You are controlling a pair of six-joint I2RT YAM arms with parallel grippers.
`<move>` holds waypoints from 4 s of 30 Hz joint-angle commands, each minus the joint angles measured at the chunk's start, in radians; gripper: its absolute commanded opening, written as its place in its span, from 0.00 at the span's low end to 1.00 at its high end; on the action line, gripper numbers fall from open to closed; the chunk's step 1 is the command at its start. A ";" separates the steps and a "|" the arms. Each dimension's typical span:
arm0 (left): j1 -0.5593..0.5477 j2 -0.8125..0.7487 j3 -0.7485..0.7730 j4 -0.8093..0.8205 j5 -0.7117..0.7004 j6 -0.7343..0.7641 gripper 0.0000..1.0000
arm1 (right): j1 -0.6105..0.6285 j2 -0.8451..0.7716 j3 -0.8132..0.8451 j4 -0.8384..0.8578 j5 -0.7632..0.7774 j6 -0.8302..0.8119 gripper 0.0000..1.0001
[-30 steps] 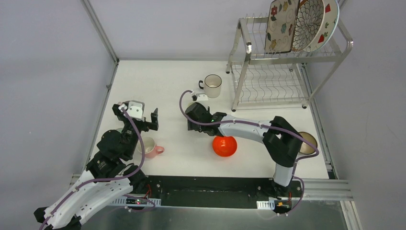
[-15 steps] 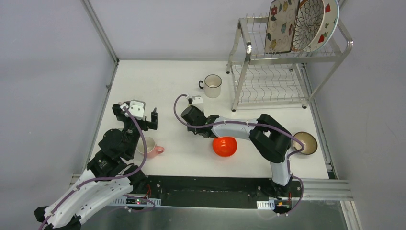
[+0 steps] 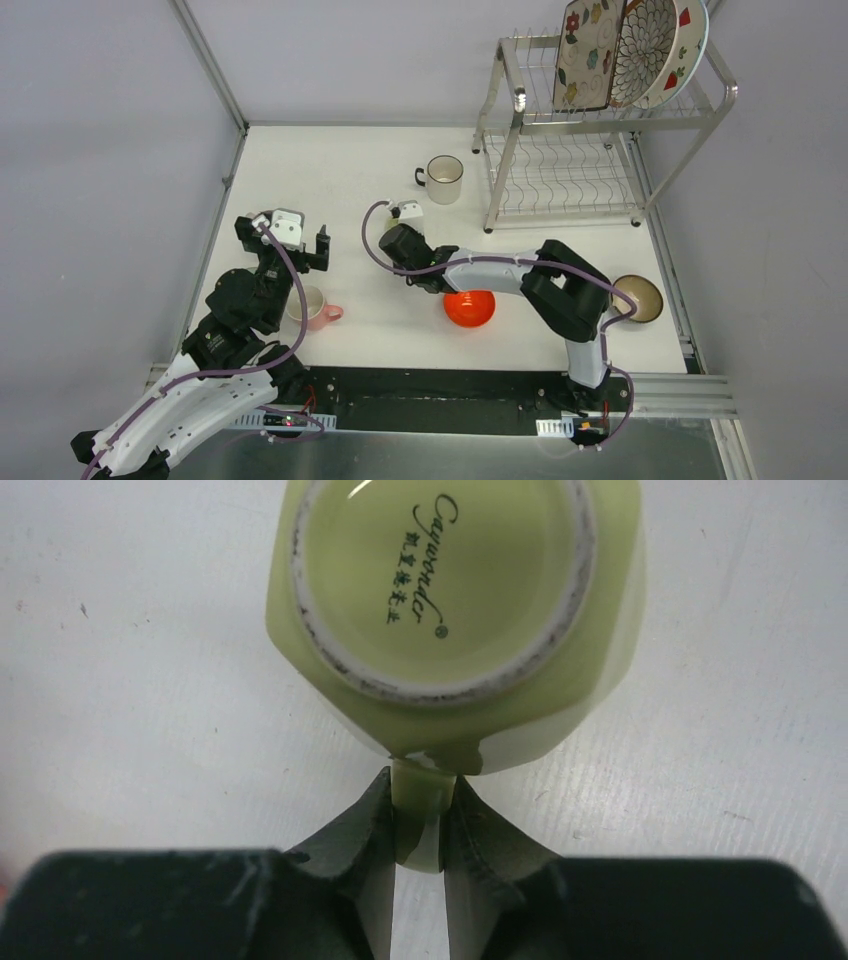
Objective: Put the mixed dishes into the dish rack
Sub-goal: Pick up the cup at the center of the board, then place the cup on the dish rack.
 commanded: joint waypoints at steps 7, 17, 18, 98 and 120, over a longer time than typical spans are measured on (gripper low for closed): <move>0.003 -0.001 -0.004 0.017 -0.036 0.013 0.99 | 0.006 -0.219 -0.124 0.132 0.019 -0.122 0.00; 0.003 -0.001 -0.004 0.017 -0.042 0.015 0.99 | 0.005 -0.453 -0.235 0.146 0.053 -0.213 0.00; 0.003 -0.003 -0.004 0.015 -0.042 0.014 0.99 | 0.005 -0.475 -0.244 0.138 0.054 -0.214 0.00; 0.003 0.018 -0.003 -0.018 0.009 0.007 0.99 | -1.166 -0.246 -0.171 0.325 -0.424 -0.441 0.05; 0.003 0.080 0.006 -0.018 0.007 0.046 0.98 | -1.261 0.020 0.119 0.293 -0.590 -0.433 0.28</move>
